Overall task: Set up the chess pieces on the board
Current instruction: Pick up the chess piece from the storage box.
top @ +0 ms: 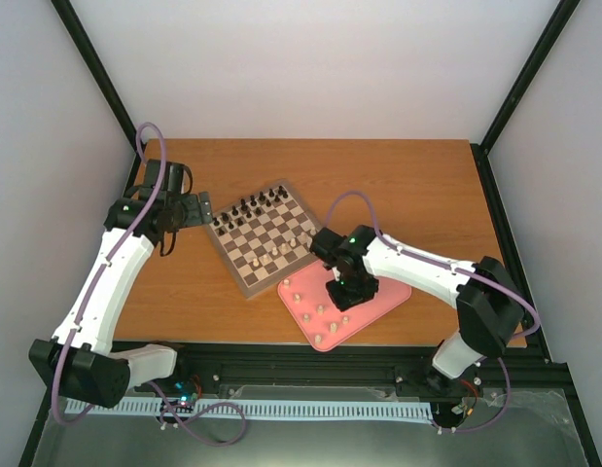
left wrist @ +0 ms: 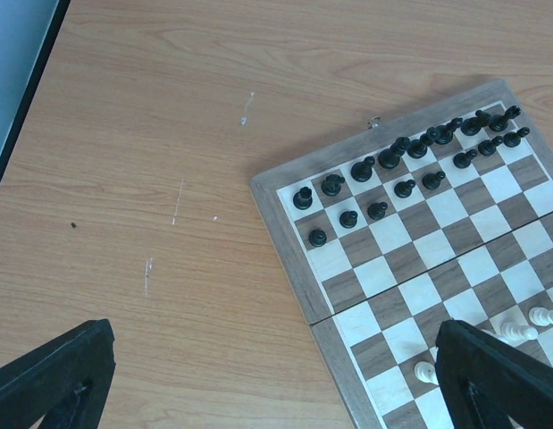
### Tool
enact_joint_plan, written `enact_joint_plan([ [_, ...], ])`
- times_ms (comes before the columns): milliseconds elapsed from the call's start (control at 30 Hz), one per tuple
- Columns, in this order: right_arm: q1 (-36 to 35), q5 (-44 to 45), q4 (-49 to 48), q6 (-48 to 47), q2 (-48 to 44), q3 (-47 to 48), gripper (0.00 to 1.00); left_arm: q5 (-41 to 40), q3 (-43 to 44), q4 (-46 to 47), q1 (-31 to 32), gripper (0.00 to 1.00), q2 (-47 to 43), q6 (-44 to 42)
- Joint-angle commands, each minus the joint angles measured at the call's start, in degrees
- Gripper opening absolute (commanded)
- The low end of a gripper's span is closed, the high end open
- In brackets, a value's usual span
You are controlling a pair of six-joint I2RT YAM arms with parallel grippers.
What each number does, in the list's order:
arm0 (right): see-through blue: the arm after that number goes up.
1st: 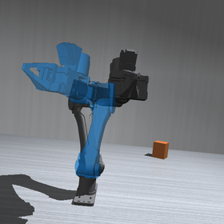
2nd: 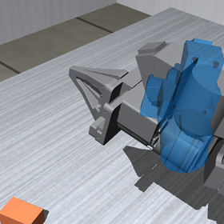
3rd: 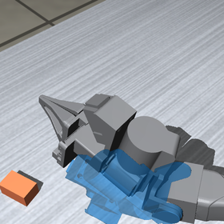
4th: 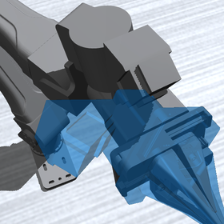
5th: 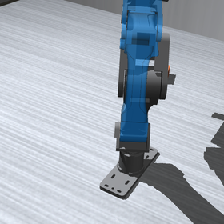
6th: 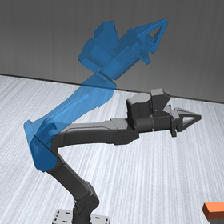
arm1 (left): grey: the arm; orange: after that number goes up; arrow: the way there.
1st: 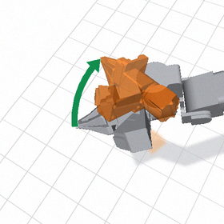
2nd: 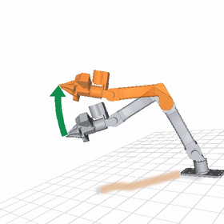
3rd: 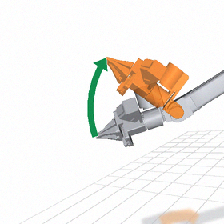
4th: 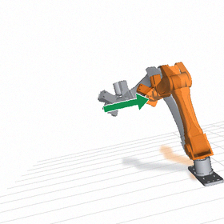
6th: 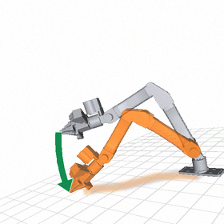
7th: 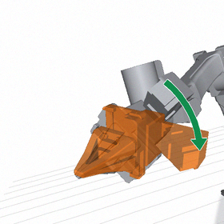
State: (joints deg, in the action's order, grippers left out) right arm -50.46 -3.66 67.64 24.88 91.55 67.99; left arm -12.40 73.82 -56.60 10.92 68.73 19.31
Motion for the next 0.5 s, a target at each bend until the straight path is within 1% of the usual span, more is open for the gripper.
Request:
enact_joint_plan([
  [0, -0.34, -1.61, -3.5, 2.38, -1.93, -5.16, 0.39, 0.73, 0.41, 0.87, -0.37, 1.0, 0.48, -0.04],
  [133, -0.59, -3.54, -5.84, 2.58, -1.93, -7.3, 0.4, 1.15, 0.45, 0.83, -0.36, 1.0, 0.78, 0.09],
  [467, -1.05, -5.28, -7.66, 1.37, 0.17, -9.45, 0.4, 0.74, -0.33, 0.92, -0.37, 1.0, 0.19, -0.04],
])
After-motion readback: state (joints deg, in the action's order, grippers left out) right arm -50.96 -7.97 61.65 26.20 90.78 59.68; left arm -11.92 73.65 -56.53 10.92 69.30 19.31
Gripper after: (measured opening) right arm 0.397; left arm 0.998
